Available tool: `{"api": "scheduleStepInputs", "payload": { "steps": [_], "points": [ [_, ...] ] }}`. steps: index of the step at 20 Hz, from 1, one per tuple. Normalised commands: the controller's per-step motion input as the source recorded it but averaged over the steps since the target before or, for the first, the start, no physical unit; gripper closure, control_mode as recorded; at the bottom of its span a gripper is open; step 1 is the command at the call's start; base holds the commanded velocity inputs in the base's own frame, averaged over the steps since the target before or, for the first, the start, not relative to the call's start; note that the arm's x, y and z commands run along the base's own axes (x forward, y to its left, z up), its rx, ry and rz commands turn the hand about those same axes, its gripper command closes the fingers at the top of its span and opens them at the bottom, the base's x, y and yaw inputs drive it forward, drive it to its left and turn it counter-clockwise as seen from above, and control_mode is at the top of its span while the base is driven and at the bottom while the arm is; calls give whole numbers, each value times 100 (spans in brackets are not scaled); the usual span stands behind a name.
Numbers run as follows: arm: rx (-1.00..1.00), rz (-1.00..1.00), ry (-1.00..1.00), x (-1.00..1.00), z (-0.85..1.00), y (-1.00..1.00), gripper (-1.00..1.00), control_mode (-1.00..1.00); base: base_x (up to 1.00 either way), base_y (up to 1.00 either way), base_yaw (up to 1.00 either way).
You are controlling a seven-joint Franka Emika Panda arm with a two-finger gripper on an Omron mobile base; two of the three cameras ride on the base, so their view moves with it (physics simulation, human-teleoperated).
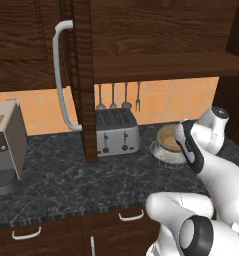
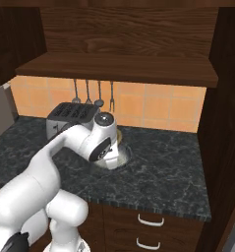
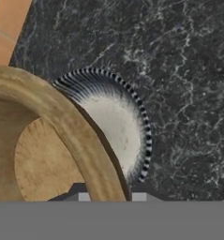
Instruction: Pick up the bowls on the counter and stack them on top of one another in the open cabinet. Place the smaller bowl on top of the larger bowl.
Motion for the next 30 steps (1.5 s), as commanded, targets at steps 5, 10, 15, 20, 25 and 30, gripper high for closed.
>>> {"api": "scheduleStepInputs", "payload": {
  "steps": [5, 10, 15, 20, 25, 30],
  "points": [
    [0, 0, 9, 11, -28, 0, 100, -100, 0, 0, 0],
    [0, 0, 4, 28, -13, -1, 100, -100, 0, 0, 0],
    [0, 0, 7, 19, -13, -4, 100, -100, 0, 0, 0],
    [0, 0, 7, 16, -15, -7, 100, -100, 0, 0, 0],
    [0, 0, 0, 19, -15, -4, 100, -100, 0, 0, 0],
    [0, 0, 0, 13, -30, -2, 100, -100, 0, 0, 0]
  ]
}}
